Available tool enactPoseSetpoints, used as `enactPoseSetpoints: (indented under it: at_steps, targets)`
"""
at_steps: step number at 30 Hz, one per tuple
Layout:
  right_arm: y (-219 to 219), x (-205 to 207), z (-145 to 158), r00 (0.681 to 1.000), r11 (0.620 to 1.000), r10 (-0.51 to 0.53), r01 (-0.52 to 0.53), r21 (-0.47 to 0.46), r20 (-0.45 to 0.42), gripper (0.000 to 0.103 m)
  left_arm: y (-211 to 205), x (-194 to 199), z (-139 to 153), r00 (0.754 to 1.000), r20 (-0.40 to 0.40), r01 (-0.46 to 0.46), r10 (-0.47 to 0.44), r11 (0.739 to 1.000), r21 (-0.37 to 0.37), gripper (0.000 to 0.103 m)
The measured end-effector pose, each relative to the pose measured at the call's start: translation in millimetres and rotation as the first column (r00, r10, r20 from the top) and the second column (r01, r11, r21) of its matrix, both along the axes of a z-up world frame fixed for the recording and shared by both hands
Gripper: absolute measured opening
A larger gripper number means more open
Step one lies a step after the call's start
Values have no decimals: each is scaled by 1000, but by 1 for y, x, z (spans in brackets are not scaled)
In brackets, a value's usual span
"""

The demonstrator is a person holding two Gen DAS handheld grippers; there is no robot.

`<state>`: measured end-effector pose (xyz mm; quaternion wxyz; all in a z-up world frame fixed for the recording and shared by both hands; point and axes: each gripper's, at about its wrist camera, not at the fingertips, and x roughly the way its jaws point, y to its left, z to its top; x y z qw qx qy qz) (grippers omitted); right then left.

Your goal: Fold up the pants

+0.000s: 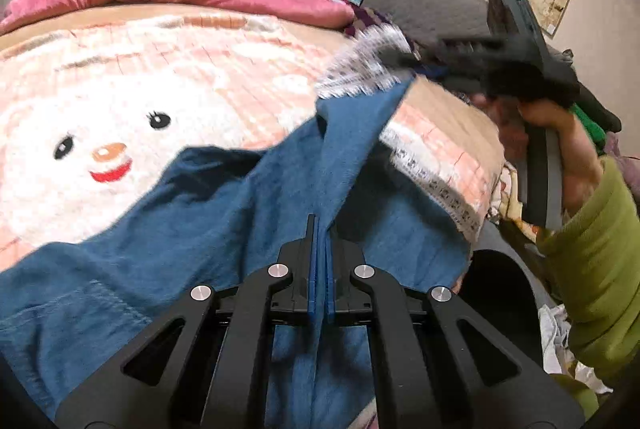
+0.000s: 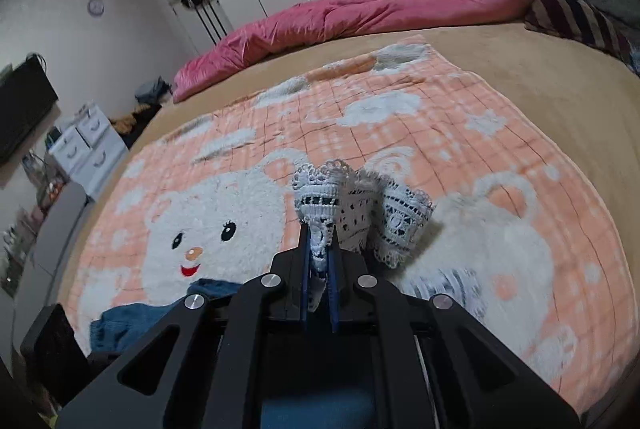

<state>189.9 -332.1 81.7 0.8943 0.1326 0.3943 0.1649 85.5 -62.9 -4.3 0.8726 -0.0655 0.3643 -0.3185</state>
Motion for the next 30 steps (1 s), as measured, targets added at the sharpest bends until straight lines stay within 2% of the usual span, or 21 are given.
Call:
enactPoseSetpoints:
  at_steps: [3, 8, 12, 17, 22, 26, 30]
  targets:
    - [-18, -27, 7, 1000, 998, -18, 17, 66, 15, 7, 5, -12, 14, 999, 48, 1, 0, 1000, -19, 0]
    - [-36, -77, 10, 999, 995, -37, 34, 89, 36, 7, 0, -29, 24, 995, 94, 40, -39, 999, -5, 0]
    - [-52, -106, -13, 997, 992, -73, 74, 99, -10, 7, -11, -31, 10, 997, 54, 55, -57, 998, 29, 0]
    - [-69, -118, -49, 989, 984, -109, 122, 129, -105, 7, -23, -37, -11, 997, 3, 78, -78, 994, 79, 0]
    - [-77, -134, -60, 986, 977, -117, 136, 166, -119, 7, -26, -48, -20, 996, -26, 84, -82, 992, 95, 0]
    - [-80, -139, -70, 984, 978, -119, 139, 154, -129, 7, -27, -53, -23, 997, -25, 82, -80, 991, 107, 0]
    - [-84, -141, -86, 977, 979, -124, 150, 142, -175, 12, -30, -58, -31, 996, -38, 81, -76, 987, 136, 0]
